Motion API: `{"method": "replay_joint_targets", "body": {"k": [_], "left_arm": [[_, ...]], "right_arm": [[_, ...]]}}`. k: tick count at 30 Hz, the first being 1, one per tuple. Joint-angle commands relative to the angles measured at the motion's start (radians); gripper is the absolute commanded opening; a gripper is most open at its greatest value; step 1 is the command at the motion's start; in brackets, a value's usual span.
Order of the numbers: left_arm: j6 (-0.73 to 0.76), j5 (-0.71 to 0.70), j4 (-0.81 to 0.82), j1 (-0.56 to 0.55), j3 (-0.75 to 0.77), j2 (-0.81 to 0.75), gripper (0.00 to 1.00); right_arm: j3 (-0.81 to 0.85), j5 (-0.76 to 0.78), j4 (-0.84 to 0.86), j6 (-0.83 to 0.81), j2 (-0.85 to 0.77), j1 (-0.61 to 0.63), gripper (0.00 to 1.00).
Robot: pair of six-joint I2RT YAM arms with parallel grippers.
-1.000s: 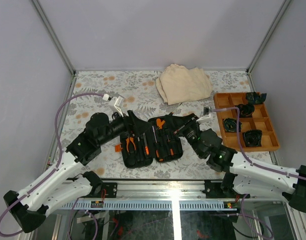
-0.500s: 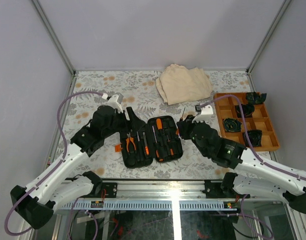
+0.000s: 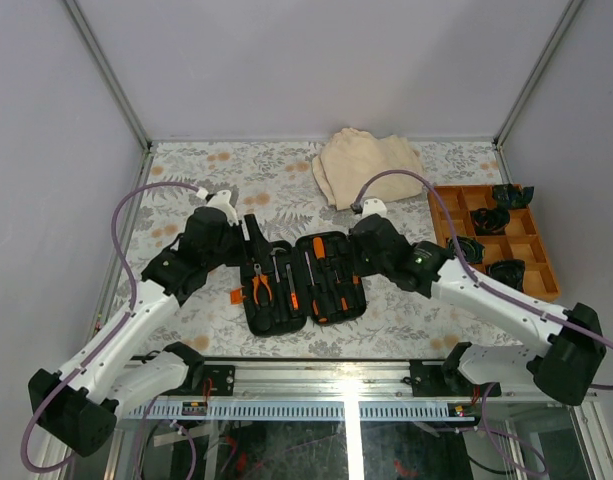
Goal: Sort the tools into containers
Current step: Place the screwdriver in the storage box.
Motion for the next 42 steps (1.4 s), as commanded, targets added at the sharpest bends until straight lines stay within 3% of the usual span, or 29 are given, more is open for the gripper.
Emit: {"method": "replay_joint_targets", "body": {"k": [1, 5, 8, 13, 33, 42], "left_arm": [[0.038, -0.074, -0.049, 0.008, 0.019, -0.027, 0.68], [0.026, -0.093, -0.063, 0.008, 0.009, -0.036, 0.72], [0.015, -0.099, -0.066, 0.008, -0.005, -0.037, 0.87], [0.009, -0.112, -0.066, 0.007, -0.008, -0.041, 0.9], [0.005, -0.108, -0.065, 0.007, -0.011, -0.024, 0.92], [0.008, -0.1, -0.06, 0.007, -0.013, -0.02, 0.92]], "right_arm": [[0.011, -0.096, 0.008, -0.036, 0.056, -0.012, 0.0], [0.005, -0.088, 0.034, -0.057, 0.127, -0.014, 0.0], [0.003, -0.075, 0.045, -0.073, 0.179, -0.015, 0.0], [-0.021, -0.078, 0.077, -0.081, 0.249, -0.019, 0.0], [-0.077, -0.081, 0.074, -0.077, 0.325, -0.027, 0.04], [-0.089, -0.048, 0.051, -0.072, 0.329, -0.027, 0.21]]}}
